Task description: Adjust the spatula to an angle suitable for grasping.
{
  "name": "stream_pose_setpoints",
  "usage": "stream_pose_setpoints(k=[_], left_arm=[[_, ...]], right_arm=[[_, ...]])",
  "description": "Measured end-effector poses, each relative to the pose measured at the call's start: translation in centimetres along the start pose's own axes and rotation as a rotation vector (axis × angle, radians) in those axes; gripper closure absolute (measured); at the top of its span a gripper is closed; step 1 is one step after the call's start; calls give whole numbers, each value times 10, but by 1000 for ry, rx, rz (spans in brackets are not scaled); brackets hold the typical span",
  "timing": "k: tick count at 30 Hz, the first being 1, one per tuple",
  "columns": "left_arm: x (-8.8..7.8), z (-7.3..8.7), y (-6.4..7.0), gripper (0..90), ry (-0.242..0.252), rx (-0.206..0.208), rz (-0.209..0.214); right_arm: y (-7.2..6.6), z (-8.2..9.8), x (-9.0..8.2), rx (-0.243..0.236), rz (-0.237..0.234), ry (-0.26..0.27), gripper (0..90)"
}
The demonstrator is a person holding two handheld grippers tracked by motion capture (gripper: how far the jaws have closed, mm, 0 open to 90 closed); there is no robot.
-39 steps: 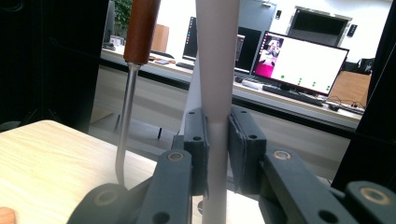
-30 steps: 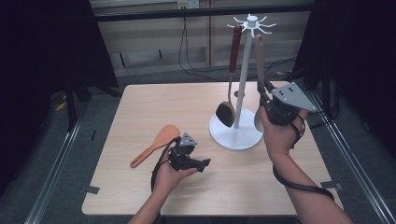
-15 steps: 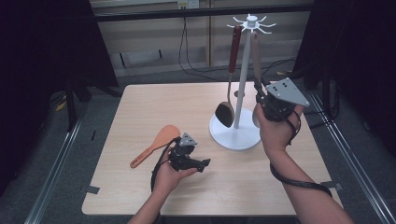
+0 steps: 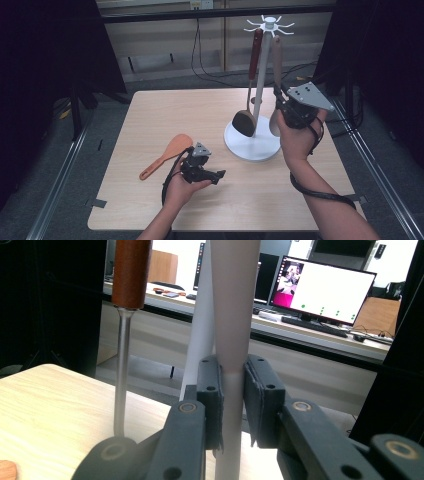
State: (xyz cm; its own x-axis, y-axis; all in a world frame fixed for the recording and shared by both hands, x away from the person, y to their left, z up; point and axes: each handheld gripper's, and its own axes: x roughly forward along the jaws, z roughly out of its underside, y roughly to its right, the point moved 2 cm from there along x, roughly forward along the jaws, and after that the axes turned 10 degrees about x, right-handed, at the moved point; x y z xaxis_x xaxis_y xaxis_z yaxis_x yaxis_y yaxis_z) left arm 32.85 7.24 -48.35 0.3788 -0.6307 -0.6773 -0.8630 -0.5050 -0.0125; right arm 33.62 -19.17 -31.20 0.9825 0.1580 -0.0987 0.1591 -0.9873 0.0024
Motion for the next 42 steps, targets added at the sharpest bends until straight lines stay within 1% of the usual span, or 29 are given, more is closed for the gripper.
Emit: stream_pose_setpoints(k=[1, 2, 5, 7, 8, 9, 11, 12, 13, 16, 17, 18, 19, 20, 21, 23, 24, 27, 29, 30, 33, 37, 41, 42], left_arm=[[0, 0, 0, 185, 2, -5, 1], [1, -1, 2, 185, 20, -28, -2], [2, -1, 2, 185, 24, -36, 0], [2, -1, 2, 185, 16, -27, -1], [1, 0, 1, 185, 12, -21, -1], [2, 0, 1, 185, 10, -19, -1], [2, 0, 1, 185, 13, -28, 2], [2, 0, 0, 185, 3, -13, 1], [2, 0, 0, 186, 3, -14, 2], [2, 0, 0, 185, 1, -13, 1], [2, 0, 0, 185, -3, -7, 2], [2, 0, 2, 186, 7, -19, 0], [2, 0, 2, 185, 7, -19, 0], [2, 0, 2, 186, 11, -16, 3], [2, 0, 2, 185, 6, -16, -1], [3, 0, 2, 185, 3, -17, -1], [3, 0, 2, 185, 3, -16, 0], [3, 0, 3, 186, 7, -13, 2], [3, 0, 2, 186, 5, -19, 1], [4, 0, 2, 185, 9, -17, 7], [5, 1, 2, 186, 5, -13, 7], [4, 0, 3, 186, 10, -20, 6], [4, 1, 2, 186, 11, -16, 7], [4, 1, 2, 186, 2, -15, 3]], right_arm=[[0, 0, 0, 5, -1, 2, 785], [-1, 0, 1, 17, -5, 0, 785], [-2, 0, 4, 21, -10, -5, 785], [-3, -1, 6, 26, -12, -12, 785], [-3, -1, 8, 29, -5, -9, 785], [-3, -2, 9, 25, -6, -18, 786], [-3, -3, 10, 24, -5, -26, 786], [-3, -4, 12, 31, -3, -34, 786], [-3, -5, 13, 30, -2, -37, 786], [-3, -5, 14, 30, -4, -40, 786], [-3, -5, 14, 36, -15, -43, 785], [-3, -4, 15, 37, -11, -30, 784], [-3, -4, 15, 37, -11, -30, 784], [-4, -2, 13, 52, -27, -17, 782], [-5, 0, 12, 56, -35, -8, 780], [-6, 1, 12, 65, -40, 1, 780], [-6, 1, 11, 70, -49, -3, 780], [-7, 0, 12, 90, -54, -4, 781], [-8, -1, 12, 84, -47, -11, 781], [-8, -1, 13, 87, -39, -12, 782], [-8, -3, 15, 86, -26, -28, 783], [-6, -4, 18, 80, -25, -31, 782], [-7, 0, 16, 96, -56, -5, 777], [-8, 1, 16, 102, -65, 4, 775]])
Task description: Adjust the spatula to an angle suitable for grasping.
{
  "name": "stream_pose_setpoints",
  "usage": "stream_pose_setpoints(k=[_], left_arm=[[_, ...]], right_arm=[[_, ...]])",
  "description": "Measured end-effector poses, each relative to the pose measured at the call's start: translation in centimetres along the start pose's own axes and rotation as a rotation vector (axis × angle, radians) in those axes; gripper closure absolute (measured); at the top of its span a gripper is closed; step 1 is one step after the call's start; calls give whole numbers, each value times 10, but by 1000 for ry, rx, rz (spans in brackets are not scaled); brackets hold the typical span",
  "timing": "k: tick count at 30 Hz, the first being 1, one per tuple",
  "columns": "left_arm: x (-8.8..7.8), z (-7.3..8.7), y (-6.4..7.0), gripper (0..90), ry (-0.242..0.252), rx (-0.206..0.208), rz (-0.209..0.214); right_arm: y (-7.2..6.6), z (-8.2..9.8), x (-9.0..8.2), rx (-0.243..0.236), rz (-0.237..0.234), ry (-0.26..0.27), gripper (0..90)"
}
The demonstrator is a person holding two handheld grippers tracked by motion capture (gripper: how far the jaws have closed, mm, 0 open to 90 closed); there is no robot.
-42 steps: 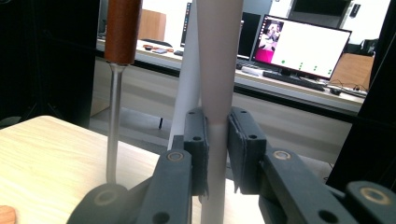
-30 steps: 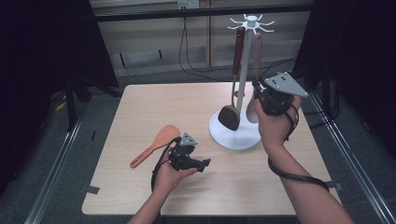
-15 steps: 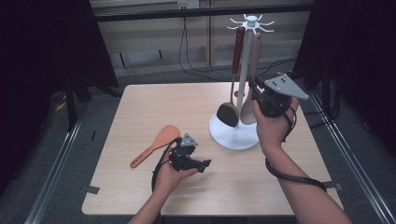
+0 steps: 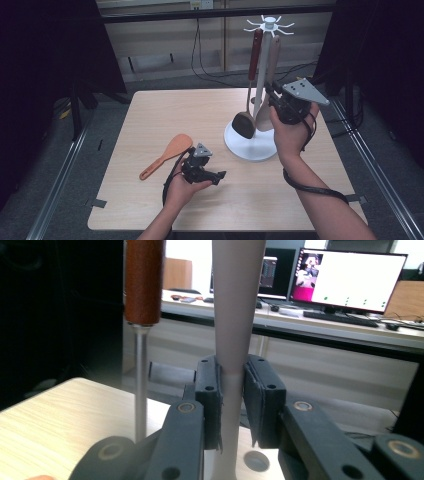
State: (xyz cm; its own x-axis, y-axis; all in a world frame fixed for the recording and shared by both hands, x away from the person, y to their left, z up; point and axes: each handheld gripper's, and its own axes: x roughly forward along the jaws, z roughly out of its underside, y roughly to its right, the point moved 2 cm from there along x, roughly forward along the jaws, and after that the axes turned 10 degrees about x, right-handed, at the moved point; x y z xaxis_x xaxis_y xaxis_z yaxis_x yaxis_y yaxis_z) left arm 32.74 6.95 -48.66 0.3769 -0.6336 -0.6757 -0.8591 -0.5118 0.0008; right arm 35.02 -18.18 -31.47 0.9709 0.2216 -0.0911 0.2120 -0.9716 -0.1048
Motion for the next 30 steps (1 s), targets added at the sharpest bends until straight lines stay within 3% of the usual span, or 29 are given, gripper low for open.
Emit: stream_pose_setpoints(k=[6, 9, 17, 22, 27, 30], left_arm=[[0, 0, 0, 186, 6, -3, 0], [0, 0, 0, 186, 0, 3, 1], [1, 0, 1, 186, -2, 3, 3], [3, 1, 1, 186, -8, 0, 11], [4, 1, 1, 186, -3, 1, 13], [4, 1, 2, 187, -11, 2, 6]], right_arm=[[-1, 0, -2, -2, -15, 29, 725], [-1, -6, -5, 0, -44, 70, 695], [3, -18, -14, 13, -65, 152, 654], [4, -26, -19, 7, -75, 202, 700], [6, -37, -23, 13, -95, 240, 849], [9, -43, -24, 43, -102, 262, 900]])
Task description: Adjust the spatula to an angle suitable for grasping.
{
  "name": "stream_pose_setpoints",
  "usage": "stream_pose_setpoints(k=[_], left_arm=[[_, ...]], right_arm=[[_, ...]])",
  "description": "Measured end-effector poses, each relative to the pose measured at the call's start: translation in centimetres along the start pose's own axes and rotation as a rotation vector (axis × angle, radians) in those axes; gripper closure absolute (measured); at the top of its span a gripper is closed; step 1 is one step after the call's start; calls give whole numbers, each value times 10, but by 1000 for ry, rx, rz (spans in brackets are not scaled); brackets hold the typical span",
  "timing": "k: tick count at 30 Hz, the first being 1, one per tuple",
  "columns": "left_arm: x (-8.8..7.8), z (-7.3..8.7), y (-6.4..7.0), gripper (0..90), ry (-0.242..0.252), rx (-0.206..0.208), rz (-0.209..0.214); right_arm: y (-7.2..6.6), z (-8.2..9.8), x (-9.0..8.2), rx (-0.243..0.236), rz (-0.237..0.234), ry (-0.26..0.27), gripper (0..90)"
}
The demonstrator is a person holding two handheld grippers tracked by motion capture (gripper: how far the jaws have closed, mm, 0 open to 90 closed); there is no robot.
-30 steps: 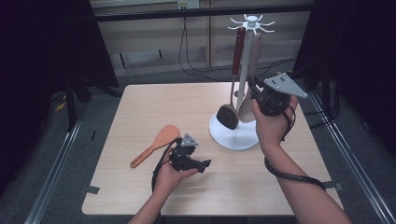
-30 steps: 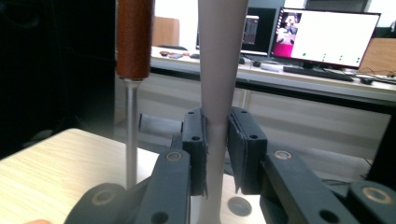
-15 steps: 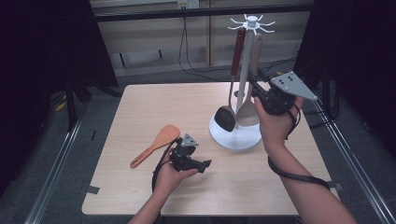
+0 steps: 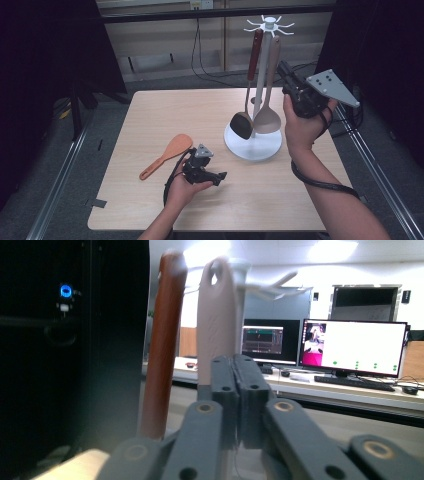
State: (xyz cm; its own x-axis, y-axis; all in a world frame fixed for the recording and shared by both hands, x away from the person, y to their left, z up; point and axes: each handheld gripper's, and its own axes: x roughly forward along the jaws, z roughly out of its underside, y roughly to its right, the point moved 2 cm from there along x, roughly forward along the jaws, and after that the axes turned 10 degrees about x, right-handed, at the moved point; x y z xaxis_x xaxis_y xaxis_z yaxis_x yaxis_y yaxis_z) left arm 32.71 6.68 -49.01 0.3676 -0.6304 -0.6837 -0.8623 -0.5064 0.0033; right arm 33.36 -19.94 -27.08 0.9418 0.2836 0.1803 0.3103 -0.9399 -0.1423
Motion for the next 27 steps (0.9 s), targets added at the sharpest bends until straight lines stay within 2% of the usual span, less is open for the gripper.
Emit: stream_pose_setpoints(k=[3, 6, 7, 8, 13, 17, 19, 27], left_arm=[[0, 0, 0, 187, 5, -2, 6], [-1, -1, 0, 187, 11, -3, 4], [-1, -1, 0, 187, 11, -3, 4], [-1, -1, 0, 187, 16, -5, 1], [0, 0, -1, 187, 7, -12, 0], [1, -1, -1, 188, 10, -10, 4], [1, -1, -1, 188, 8, -6, 5], [-1, -1, -2, 187, 12, -5, 0]], right_arm=[[6, -6, 3, 32, 20, 16, 900], [19, -12, 10, 75, 50, 17, 900], [19, -12, 10, 75, 50, 17, 900], [27, -15, 14, 91, 67, 21, 900], [38, -22, 22, 113, 54, 39, 900], [41, -27, 27, 110, 43, 42, 900], [40, -29, 32, 106, 18, 41, 900], [32, -35, 44, 64, -9, 27, 900]])
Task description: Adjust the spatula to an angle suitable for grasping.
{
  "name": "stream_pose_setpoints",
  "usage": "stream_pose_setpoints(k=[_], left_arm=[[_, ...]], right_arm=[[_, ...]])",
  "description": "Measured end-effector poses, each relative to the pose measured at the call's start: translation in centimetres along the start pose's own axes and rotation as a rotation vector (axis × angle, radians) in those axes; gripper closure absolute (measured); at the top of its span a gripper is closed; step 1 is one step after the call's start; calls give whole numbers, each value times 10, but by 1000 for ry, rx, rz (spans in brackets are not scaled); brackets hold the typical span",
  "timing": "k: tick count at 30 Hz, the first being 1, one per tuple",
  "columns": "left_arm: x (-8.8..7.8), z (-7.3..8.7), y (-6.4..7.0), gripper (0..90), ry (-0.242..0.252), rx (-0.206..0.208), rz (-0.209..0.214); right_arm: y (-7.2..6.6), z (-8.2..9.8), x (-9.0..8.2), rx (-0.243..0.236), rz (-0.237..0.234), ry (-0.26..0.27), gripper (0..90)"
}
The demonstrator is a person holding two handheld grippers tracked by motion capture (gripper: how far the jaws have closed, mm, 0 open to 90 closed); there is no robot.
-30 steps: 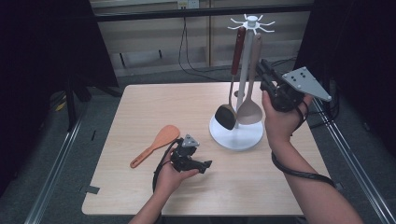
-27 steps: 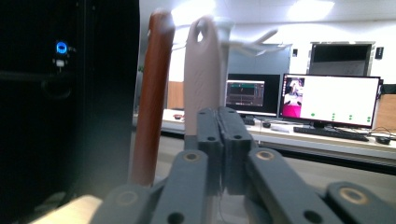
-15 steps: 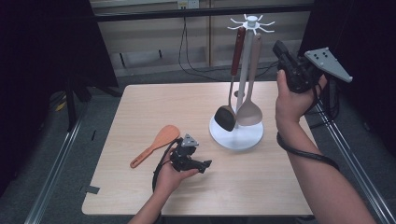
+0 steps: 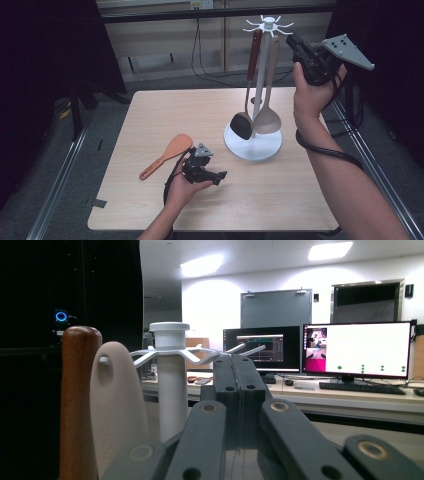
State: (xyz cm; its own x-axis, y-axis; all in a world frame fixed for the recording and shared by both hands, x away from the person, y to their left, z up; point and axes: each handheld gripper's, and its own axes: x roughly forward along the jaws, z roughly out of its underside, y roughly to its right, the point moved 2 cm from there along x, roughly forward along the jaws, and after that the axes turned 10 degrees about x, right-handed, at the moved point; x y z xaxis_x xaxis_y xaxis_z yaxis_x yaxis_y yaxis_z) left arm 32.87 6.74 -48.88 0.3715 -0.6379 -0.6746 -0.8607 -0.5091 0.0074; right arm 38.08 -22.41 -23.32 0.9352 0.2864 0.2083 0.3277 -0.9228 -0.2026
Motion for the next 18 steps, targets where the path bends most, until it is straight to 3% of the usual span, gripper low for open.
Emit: stream_pose_setpoints(k=[18], left_arm=[[0, 0, 0, 187, 11, 4, -8]], right_arm=[[-21, 2, -1, -23, -64, 13, 900]])
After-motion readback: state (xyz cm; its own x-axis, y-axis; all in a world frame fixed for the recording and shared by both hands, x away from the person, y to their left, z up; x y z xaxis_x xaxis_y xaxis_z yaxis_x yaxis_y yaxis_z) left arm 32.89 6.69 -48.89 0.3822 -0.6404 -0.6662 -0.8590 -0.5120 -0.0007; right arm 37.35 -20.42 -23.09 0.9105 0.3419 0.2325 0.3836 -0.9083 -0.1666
